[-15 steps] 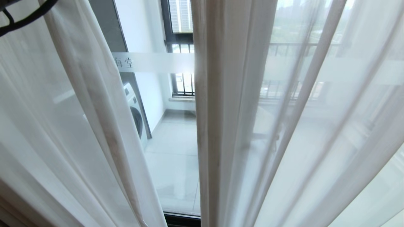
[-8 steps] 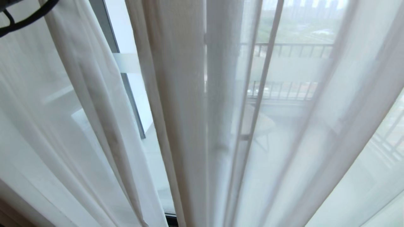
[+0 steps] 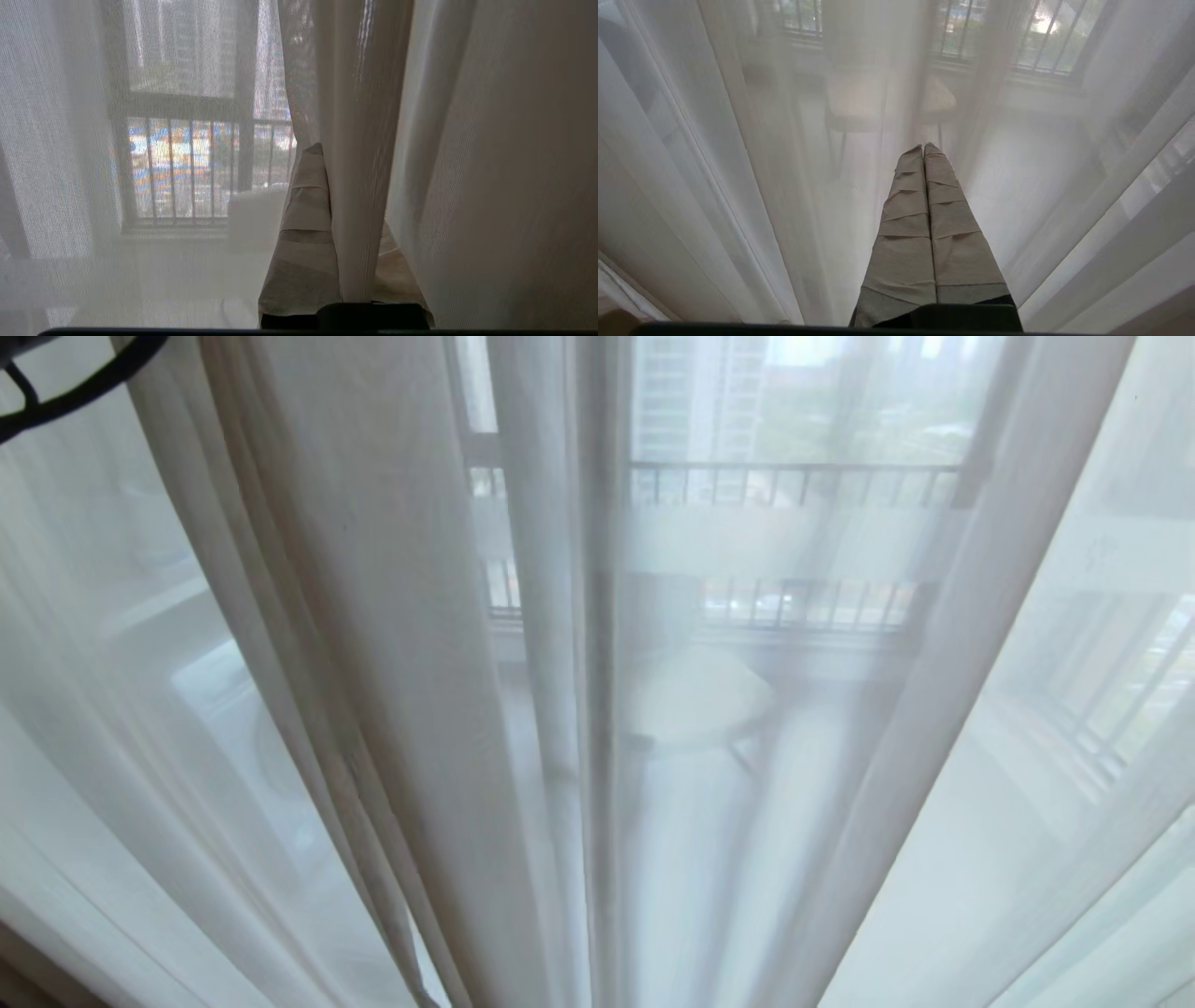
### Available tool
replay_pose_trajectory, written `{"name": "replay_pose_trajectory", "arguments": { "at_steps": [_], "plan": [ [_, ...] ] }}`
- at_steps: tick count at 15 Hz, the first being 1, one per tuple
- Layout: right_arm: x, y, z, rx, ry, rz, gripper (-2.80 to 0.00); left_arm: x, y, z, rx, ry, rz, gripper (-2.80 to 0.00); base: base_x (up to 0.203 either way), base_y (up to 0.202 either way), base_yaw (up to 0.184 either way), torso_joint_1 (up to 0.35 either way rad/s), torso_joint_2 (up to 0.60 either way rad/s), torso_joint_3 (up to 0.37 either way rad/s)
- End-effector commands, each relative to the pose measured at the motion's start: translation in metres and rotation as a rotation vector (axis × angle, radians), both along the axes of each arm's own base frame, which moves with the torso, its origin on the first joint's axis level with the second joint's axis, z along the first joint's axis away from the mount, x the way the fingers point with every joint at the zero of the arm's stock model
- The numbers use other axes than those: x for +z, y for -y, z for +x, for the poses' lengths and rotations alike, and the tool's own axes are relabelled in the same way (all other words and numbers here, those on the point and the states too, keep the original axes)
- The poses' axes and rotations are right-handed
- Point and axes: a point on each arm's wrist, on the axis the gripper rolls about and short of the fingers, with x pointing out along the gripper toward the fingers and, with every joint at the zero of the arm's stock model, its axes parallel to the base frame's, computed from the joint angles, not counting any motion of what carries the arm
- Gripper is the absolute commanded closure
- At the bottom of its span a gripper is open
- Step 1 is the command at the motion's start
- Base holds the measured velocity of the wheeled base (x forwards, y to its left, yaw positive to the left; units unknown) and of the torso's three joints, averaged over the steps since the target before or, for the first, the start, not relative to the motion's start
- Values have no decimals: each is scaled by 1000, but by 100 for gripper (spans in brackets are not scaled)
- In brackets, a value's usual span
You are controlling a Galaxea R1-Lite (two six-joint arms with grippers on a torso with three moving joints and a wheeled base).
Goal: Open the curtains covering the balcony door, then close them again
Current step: Close the inner curtains on both sides
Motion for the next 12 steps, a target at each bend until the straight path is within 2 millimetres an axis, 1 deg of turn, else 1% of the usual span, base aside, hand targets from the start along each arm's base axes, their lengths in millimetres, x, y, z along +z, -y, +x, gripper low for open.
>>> {"name": "replay_pose_trajectory", "arguments": {
  "at_steps": [1,4,7,10,12],
  "plan": [
    [0,0,0,2,1,-1,0,1,-1,-2,2,7,-3,0,0,-98,1,5,0,4],
    [0,0,0,2,1,-1,0,3,-3,-6,12,14,-7,0,0,-17,-1,0,0,0],
    [0,0,0,2,2,-1,0,2,-6,-17,19,17,-9,0,0,0,0,0,0,0],
    [0,0,0,2,1,-1,0,8,-12,-36,26,47,-15,0,0,0,0,0,0,0],
    [0,0,0,2,1,-1,0,12,-15,-53,25,76,-22,0,0,0,0,0,0,0]
  ]
}}
